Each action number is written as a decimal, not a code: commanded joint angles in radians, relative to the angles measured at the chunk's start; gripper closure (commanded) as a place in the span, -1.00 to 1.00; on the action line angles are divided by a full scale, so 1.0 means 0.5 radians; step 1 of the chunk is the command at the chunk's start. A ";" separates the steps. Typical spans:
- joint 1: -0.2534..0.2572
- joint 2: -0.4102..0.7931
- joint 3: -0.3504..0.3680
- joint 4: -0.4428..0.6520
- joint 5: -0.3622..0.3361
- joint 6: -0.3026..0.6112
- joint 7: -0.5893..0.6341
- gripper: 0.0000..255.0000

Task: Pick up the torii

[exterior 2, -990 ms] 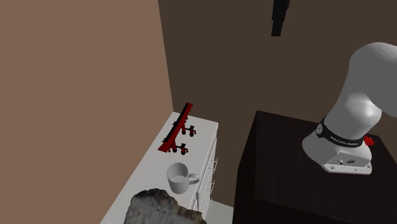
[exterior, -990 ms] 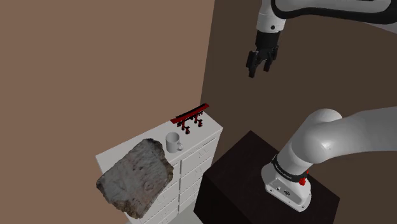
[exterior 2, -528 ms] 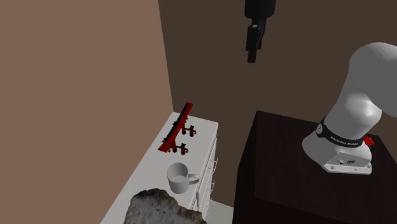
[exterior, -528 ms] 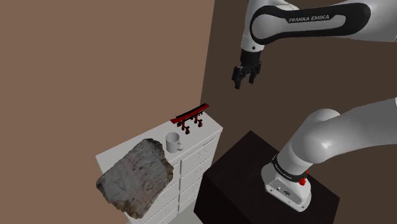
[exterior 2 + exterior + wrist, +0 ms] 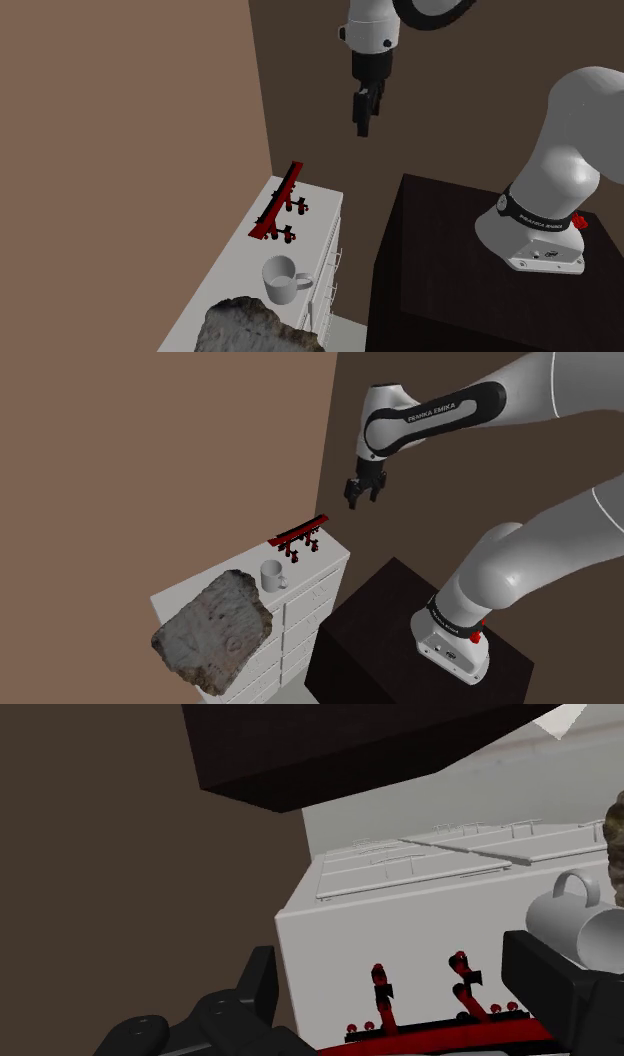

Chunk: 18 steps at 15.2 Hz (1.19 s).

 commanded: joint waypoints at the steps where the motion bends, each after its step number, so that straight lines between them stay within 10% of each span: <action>1: 0.003 0.135 -0.017 -0.007 0.017 0.155 -0.018 -1.00; 18: 0.003 1.513 0.038 0.476 0.442 1.100 -0.270 -1.00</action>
